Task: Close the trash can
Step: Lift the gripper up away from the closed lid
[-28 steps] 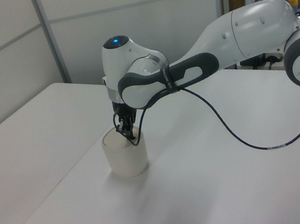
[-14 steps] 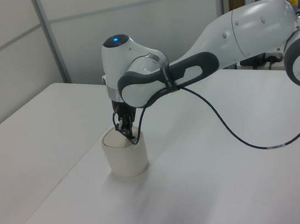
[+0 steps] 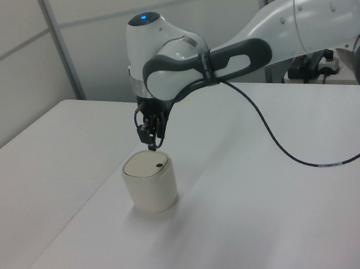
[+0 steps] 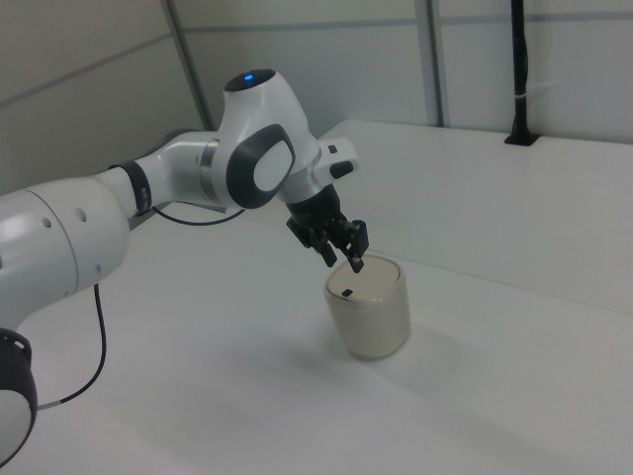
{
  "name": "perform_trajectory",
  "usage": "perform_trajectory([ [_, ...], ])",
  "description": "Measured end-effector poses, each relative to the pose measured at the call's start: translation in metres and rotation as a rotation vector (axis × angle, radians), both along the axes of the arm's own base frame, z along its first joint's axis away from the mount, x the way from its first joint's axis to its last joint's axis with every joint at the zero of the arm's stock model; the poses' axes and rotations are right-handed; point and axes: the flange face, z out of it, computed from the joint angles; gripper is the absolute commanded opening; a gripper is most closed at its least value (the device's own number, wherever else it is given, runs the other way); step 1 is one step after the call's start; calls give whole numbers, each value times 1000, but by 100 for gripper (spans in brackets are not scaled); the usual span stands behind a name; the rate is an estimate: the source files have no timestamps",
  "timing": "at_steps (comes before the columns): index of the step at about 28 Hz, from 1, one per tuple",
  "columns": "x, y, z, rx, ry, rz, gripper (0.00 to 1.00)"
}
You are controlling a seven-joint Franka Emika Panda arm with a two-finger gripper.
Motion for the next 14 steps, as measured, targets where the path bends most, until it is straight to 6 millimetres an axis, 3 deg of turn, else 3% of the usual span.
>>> perform_trajectory([
  [6,-17,-2,15,-8,71,-10,100],
  [14,-30,-3,19,-15,146,-18,100],
])
